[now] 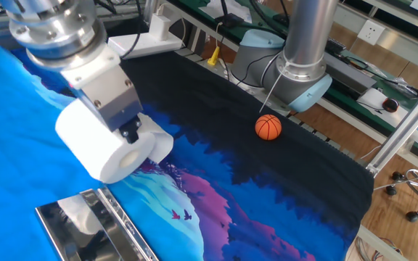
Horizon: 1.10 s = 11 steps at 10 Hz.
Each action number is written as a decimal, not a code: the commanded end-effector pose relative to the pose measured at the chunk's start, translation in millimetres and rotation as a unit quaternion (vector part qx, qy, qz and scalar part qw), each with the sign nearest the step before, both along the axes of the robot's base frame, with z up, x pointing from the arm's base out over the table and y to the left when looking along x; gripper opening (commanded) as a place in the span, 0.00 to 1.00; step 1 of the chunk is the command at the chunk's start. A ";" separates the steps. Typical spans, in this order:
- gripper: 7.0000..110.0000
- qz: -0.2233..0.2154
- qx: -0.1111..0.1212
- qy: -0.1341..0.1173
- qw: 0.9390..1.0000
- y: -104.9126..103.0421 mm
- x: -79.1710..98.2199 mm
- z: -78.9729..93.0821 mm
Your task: Put the toilet paper on its holder
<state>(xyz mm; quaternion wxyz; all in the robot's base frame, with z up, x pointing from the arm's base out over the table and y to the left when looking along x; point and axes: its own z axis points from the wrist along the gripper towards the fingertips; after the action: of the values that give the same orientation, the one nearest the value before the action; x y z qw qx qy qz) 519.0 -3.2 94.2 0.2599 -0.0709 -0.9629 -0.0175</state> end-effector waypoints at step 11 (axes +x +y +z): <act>0.57 0.083 0.050 -0.093 0.991 -8.1 33.3 -49.0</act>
<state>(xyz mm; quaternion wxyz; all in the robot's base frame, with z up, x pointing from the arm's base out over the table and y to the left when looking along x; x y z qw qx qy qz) 549.2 -11.4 47.3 0.1815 -0.0047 -0.9824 -0.0438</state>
